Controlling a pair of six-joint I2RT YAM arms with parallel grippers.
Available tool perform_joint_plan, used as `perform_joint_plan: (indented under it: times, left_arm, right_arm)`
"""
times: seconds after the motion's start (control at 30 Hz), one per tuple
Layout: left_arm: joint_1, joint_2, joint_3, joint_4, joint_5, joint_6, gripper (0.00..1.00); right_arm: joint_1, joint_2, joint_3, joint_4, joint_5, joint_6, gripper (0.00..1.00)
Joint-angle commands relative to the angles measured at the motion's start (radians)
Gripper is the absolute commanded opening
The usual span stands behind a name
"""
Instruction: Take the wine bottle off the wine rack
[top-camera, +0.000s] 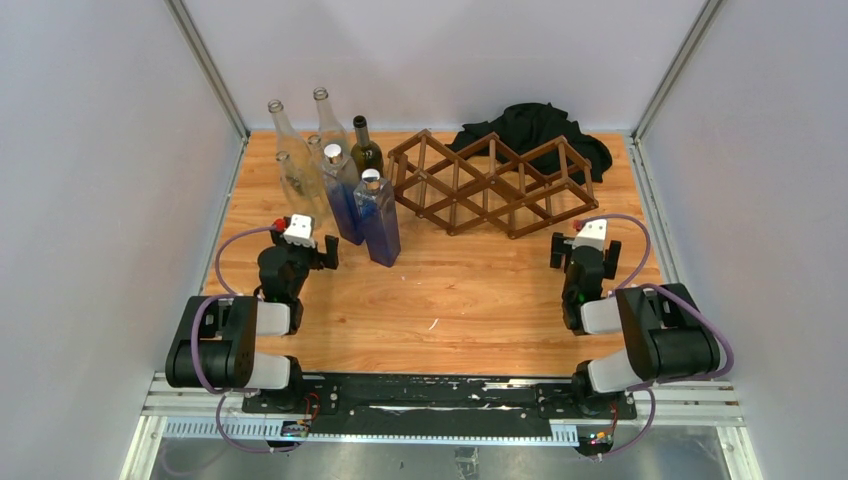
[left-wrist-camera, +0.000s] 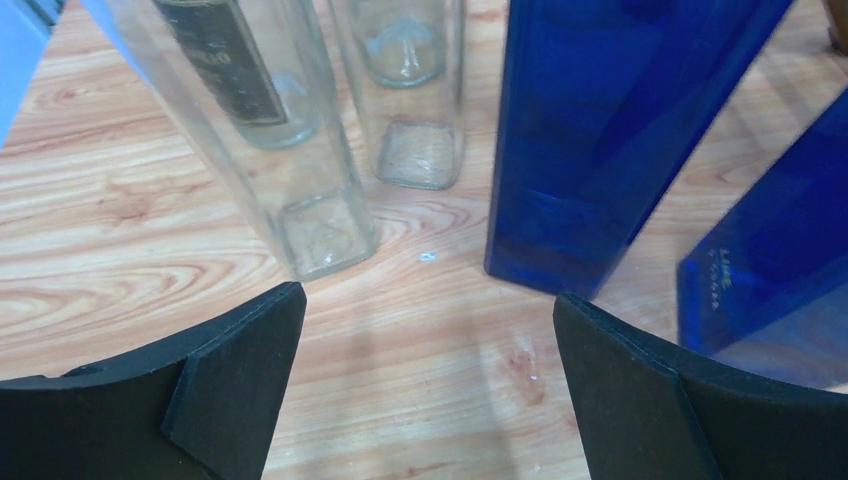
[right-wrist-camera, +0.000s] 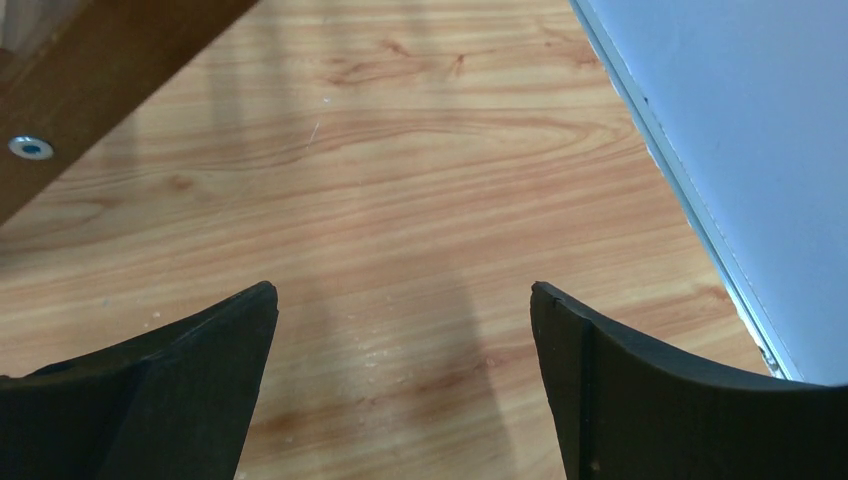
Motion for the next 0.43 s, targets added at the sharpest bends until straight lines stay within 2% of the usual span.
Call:
perform_joint_plan:
  times: [0.0,0.1,0.4]
  left_arm:
    - [-0.001,-0.006,0.033,-0.002,-0.114,-0.019,1.00]
    - [-0.002,0.005,0.023,0.035,-0.118,-0.023,1.00]
    - [-0.001,0.002,0.029,0.017,-0.115,-0.022,1.00]
  right_arm:
    - [-0.026,-0.013,0.024,0.017,-0.043,0.000,1.00]
    - [-0.026,-0.021,0.023,0.008,-0.045,0.000,1.00]
    - [-0.026,-0.015,0.019,0.026,-0.045,-0.004,1.00]
